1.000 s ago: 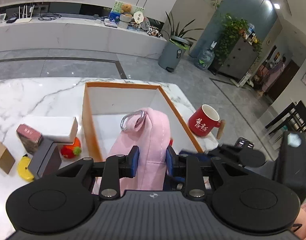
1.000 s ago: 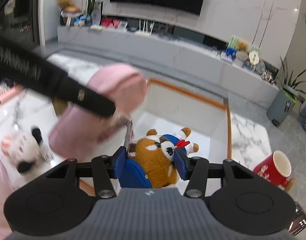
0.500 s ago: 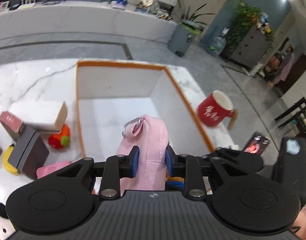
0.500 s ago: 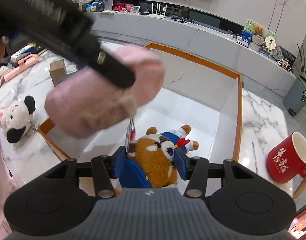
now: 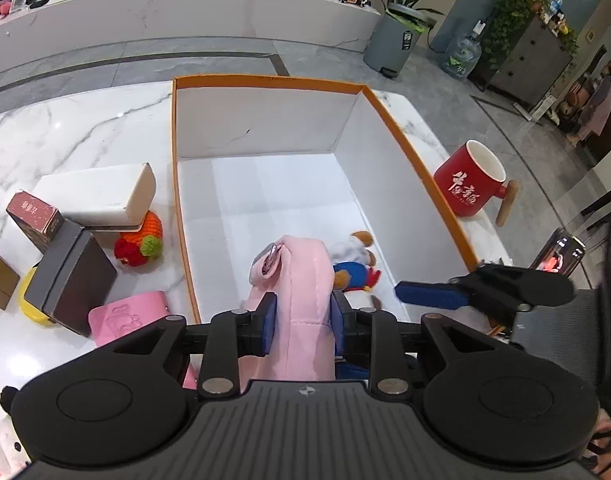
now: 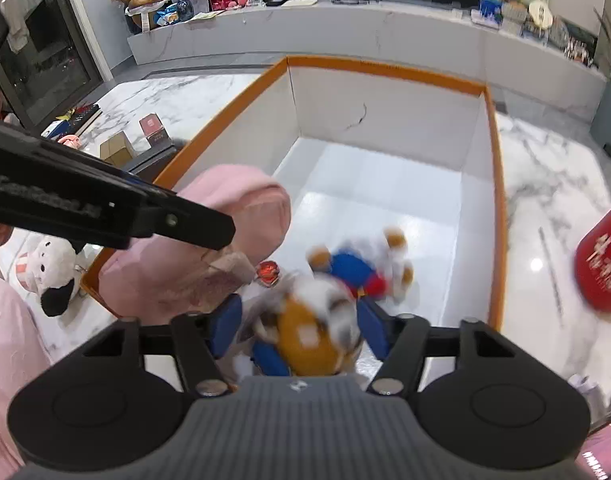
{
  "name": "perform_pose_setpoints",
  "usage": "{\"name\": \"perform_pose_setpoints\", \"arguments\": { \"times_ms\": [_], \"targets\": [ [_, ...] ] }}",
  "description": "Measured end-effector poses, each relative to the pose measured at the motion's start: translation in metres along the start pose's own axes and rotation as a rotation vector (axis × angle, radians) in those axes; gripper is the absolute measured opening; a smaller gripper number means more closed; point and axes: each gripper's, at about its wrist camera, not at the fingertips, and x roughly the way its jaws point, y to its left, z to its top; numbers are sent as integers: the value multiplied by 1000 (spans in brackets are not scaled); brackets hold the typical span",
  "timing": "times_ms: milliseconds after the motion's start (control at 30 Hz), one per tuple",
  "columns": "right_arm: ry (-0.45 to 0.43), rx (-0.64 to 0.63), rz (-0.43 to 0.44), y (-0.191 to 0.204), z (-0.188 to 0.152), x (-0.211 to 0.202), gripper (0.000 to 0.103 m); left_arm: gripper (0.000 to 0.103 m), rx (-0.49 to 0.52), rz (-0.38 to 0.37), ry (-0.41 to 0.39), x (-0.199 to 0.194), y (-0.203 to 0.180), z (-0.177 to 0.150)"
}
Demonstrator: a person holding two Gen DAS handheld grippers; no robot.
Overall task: Organize objects
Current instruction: 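Carry the pink backpack and raccoon plush over the orange box with both tools, then lower both items into the orange box and open both tools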
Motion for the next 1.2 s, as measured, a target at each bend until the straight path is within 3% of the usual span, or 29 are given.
{"name": "perform_pose_setpoints", "arguments": {
  "times_ms": [200,267,300,500,633,833,1000,1200],
  "targets": [
    [-83,21,8,-5,16,-3,63,33,-58,-10,25,10,13,-1],
    [-80,46,56,-5,20,-1,50,32,-69,-6,20,12,16,-3],
    [-74,61,88,-4,21,1,49,32,-67,-6,18,11,16,-4],
    [-49,176,152,-6,18,12,48,34,-22,48,31,12,9,-2],
    [-38,206,147,-6,18,17,48,44,-33,26,34,8,13,-1],
    [-43,191,138,1,21,22,46,53,-11,1,-4,-12,22,-6],
    [-54,186,138,9,24,28,46,54,-22,-76,-44,-33,35,-12],
    [-53,214,200,16,29,33,46,58,-27,-90,-130,-59,45,-15]
  ]
}}
